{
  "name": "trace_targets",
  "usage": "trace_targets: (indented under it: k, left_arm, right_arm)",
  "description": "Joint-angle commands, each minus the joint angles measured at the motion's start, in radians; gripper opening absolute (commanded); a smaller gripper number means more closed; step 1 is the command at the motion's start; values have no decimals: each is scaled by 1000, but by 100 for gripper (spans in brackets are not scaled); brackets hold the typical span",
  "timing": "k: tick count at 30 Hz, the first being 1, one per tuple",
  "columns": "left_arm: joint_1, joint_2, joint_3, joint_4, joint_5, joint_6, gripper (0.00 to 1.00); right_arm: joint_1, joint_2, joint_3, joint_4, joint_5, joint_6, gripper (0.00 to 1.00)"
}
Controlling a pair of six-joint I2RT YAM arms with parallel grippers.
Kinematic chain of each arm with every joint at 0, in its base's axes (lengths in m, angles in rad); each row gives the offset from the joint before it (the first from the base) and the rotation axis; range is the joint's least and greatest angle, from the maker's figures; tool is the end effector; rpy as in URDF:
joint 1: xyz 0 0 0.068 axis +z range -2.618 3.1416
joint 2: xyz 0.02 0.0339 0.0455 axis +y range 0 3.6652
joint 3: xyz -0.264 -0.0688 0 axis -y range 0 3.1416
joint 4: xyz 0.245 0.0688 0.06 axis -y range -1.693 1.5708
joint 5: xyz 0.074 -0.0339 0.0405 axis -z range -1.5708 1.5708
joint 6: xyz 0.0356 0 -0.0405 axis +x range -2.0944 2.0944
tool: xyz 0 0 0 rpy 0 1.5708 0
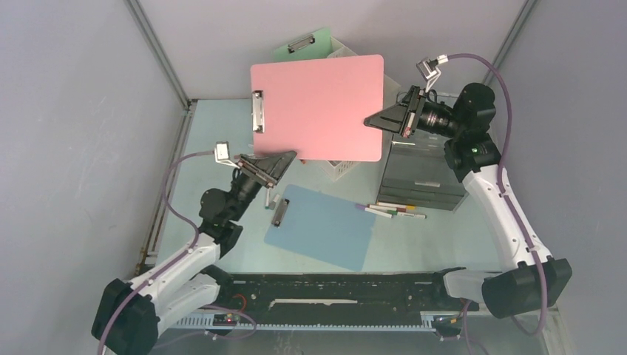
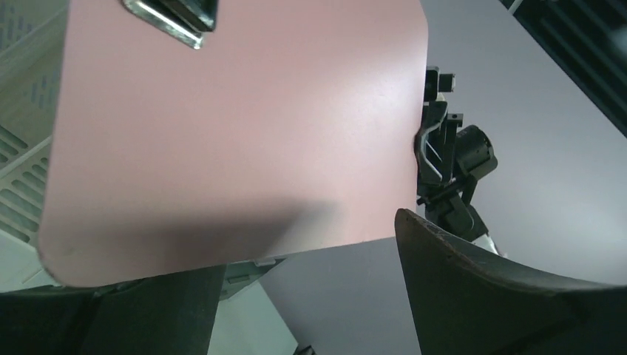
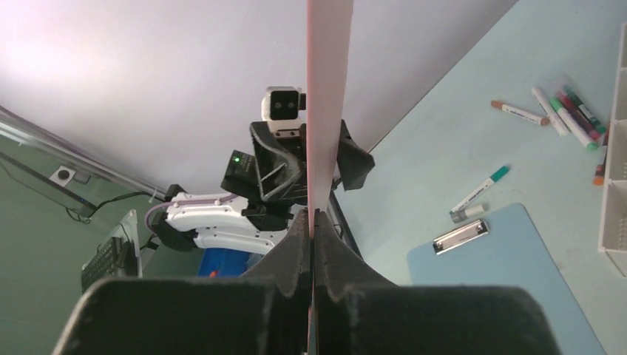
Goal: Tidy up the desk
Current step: Place the folder in the storage box.
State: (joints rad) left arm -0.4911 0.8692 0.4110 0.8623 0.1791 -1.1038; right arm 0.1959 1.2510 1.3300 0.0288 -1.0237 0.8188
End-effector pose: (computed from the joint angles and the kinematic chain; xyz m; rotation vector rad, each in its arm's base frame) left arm 0.1700 -0.0981 0.3035 -0.2236 1.2939 -1.4924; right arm 0.2574 0.0821 0.4532 -0.4246 1.6786 1.5151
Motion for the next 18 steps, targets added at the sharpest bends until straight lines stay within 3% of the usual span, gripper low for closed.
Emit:
trace_targets:
  k: [1,5,8,12,15,16,18]
  left_arm:
    - [-18,56,15,192,-118,-90,84]
    - [-19,82,24,243,-122,-104,66]
    - [-20,76,29,254,-124,-92,47]
    - [-19,55,35,258,-122,-42,3]
    - [-8,25,35,259,-118,0,0]
    - [3,13,35,253,-114,6,0]
    - [34,-10,38,235,-101,4,0]
  right_arm:
    - [-3,-50,0,134,-43,75,0]
    - [-4,-52,-13,139,-37,75,0]
    - [-4,-50,-20,141,-34,72,0]
    - [-4,-51,-25,134,-25,57,0]
    - [-6,-57,-25,115,-27,16,0]
    - [-8,-58,-25,111,-37,-7,4]
    - [-11,-64,-26,108,-74,-62,24]
